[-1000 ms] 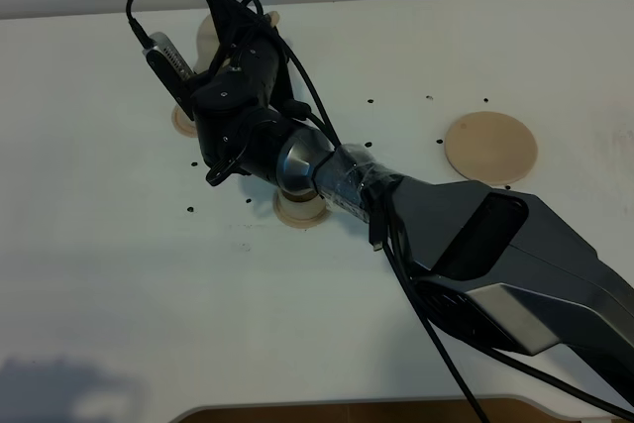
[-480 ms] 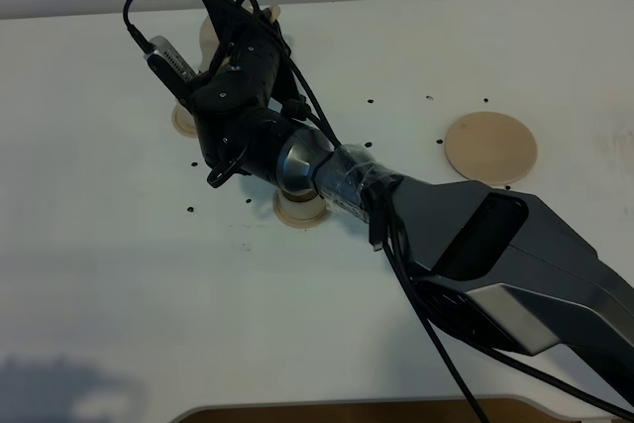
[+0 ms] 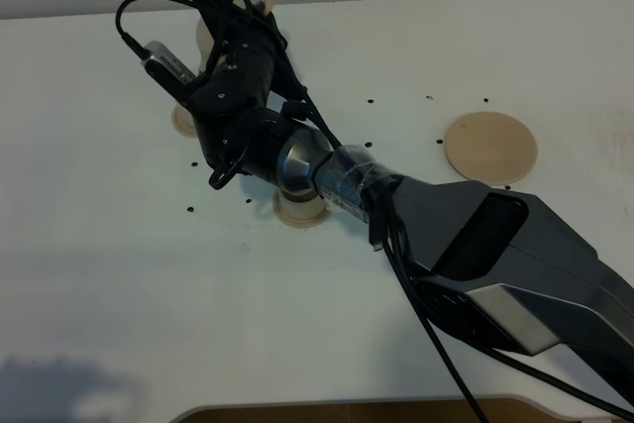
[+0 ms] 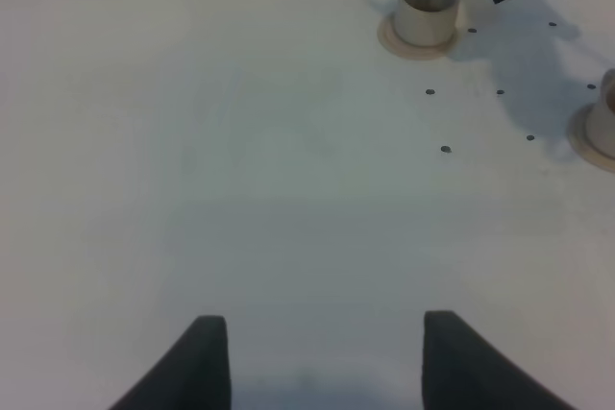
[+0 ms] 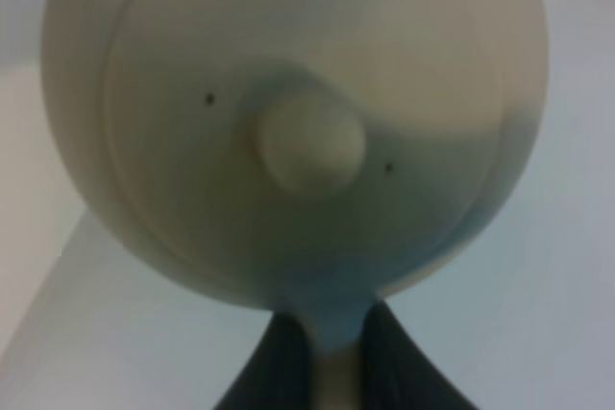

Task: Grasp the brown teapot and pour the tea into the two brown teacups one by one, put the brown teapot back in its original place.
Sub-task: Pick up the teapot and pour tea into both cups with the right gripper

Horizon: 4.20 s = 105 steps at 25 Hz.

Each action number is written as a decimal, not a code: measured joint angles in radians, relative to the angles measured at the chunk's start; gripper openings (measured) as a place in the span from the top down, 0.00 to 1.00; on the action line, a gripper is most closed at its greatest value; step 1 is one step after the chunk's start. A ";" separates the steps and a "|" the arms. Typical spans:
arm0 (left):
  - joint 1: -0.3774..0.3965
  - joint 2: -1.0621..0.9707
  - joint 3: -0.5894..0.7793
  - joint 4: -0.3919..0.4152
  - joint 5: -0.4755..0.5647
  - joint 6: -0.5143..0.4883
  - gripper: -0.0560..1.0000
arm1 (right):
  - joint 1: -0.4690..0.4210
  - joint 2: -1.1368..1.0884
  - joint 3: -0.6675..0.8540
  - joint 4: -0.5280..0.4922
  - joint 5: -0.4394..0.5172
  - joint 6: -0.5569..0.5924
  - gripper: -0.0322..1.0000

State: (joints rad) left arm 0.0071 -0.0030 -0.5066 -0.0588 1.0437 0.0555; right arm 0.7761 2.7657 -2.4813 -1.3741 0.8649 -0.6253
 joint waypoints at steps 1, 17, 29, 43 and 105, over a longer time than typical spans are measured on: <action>0.000 0.000 0.000 0.000 0.000 0.000 0.49 | 0.000 0.000 0.000 -0.003 -0.001 -0.002 0.86; 0.000 0.000 0.000 0.000 0.000 0.000 0.49 | 0.000 0.000 0.000 -0.038 -0.017 -0.079 0.86; 0.000 0.000 0.000 0.000 0.000 -0.001 0.49 | 0.000 0.000 0.000 -0.022 -0.021 -0.072 0.86; 0.000 0.000 0.000 0.000 0.000 -0.001 0.49 | 0.000 -0.035 0.000 0.249 0.042 -0.005 0.86; 0.000 0.000 0.000 0.000 0.000 0.000 0.49 | -0.093 -0.844 1.055 0.839 0.041 0.672 0.86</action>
State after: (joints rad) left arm 0.0071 -0.0030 -0.5066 -0.0588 1.0437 0.0552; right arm 0.6828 1.9213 -1.4261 -0.5349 0.9064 0.0464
